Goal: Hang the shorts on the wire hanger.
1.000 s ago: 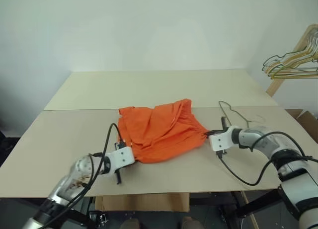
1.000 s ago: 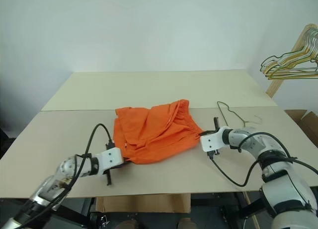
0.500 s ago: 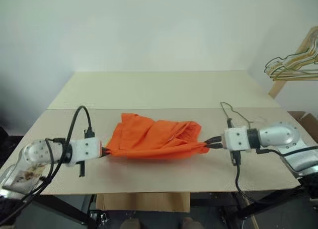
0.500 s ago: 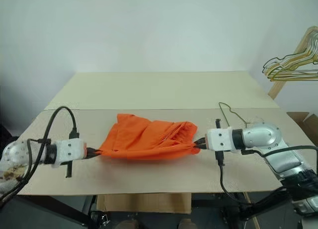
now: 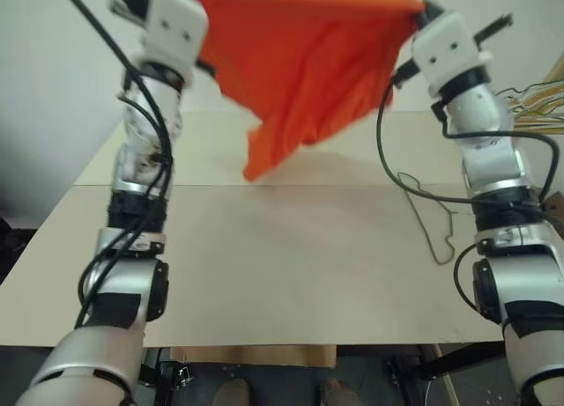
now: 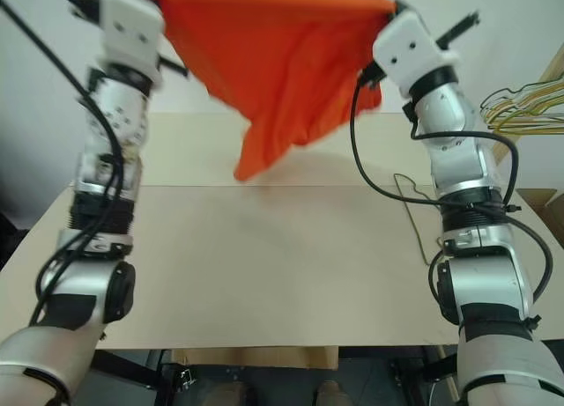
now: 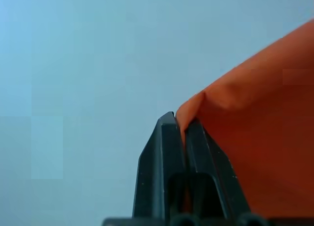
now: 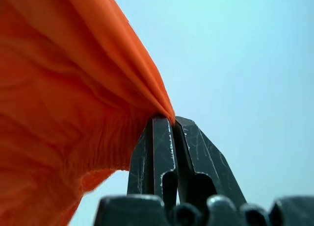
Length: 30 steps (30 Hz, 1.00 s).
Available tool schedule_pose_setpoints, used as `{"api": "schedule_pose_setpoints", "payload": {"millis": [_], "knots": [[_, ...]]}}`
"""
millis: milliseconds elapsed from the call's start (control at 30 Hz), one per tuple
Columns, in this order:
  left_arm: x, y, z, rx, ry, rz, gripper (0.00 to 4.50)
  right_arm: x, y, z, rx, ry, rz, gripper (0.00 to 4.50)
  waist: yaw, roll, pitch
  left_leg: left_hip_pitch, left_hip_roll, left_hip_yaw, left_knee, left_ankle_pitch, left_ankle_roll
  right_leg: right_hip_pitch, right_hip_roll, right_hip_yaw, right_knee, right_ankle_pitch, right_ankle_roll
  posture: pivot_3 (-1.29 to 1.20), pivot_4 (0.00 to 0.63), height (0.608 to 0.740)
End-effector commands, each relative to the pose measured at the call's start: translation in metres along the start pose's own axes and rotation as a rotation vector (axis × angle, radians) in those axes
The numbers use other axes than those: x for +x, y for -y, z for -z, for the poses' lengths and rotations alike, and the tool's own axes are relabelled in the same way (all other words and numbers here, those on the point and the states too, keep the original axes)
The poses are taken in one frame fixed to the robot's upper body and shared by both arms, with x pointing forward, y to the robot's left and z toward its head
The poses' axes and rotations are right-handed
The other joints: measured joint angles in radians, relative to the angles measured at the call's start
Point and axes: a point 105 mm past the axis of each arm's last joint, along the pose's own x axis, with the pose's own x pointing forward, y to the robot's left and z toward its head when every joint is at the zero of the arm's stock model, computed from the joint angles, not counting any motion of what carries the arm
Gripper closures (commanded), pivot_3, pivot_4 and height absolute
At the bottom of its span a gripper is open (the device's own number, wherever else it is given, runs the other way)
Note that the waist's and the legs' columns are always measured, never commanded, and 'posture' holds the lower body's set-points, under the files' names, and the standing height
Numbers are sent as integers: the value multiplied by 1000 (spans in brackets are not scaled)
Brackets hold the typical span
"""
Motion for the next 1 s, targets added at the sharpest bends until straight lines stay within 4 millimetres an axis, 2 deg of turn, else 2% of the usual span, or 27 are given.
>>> {"api": "schedule_pose_setpoints", "payload": {"millis": [33,133,167,233,267,400,467,567,667,767,900,1000], "knots": [[-28,-9,4,15,21,94,4450,-20,-9,9,9,-9,-64,4500,-3,0,-2,2,0,1,0,-1,1,2,0,0,-1,0,0,73,0,740],[-59,2,18,-34,-53,177,4450,-43,-35,12,-59,10,-198,4500,1,0,-2,7,1,1,4,-6,10,12,1,-1,-6,0,1,87,0,740],[-76,16,25,-81,-117,286,4450,-55,-49,18,-54,-15,-275,4500,2,0,-2,7,2,1,5,-6,10,13,1,-1,-7,1,1,94,0,740],[-110,35,29,-59,-141,454,4450,-80,-71,24,-19,-40,-404,4500,3,0,-2,9,2,1,7,-5,11,15,2,-1,-8,3,1,100,0,740],[-135,48,36,-84,-211,571,4450,-96,-85,30,-1,-69,-491,4500,2,0,-2,10,2,1,7,-4,12,16,2,-1,-9,5,1,98,0,740],[-207,71,50,-119,-368,796,4450,-155,-125,45,14,-141,-791,4500,1,0,-2,21,4,3,6,-3,13,26,4,0,-9,5,-1,89,0,740],[-238,77,60,-97,-453,887,4450,-178,-138,52,0,-166,-898,4500,-1,0,-2,29,5,3,5,-4,14,33,4,0,-10,4,-2,81,0,740],[-275,83,60,-102,-502,1049,4450,-200,-144,47,42,-150,-1025,4500,-8,0,-2,30,5,4,5,-4,14,33,5,0,-9,3,-3,77,0,740],[-298,82,59,-82,-533,1179,4450,-217,-144,35,112,-117,-1155,4500,-8,1,-2,30,6,4,5,-4,14,33,5,0,-9,3,-3,70,0,740],[-305,75,58,-70,-553,1236,4450,-223,-140,19,247,-113,-1222,4500,-8,0,-2,30,6,4,5,-4,14,33,5,0,-9,2,-3,62,0,740],[-319,62,52,-64,-604,1390,4450,-252,-136,-1,381,-75,-1423,4500,-7,0,-2,30,7,4,5,-5,16,34,5,0,-9,2,-3,62,0,740],[-336,54,45,-78,-653,1526,4450,-280,-146,8,273,-94,-1584,4500,-9,0,-2,31,7,6,5,-5,16,34,4,0,-9,0,-4,58,0,740]]}}
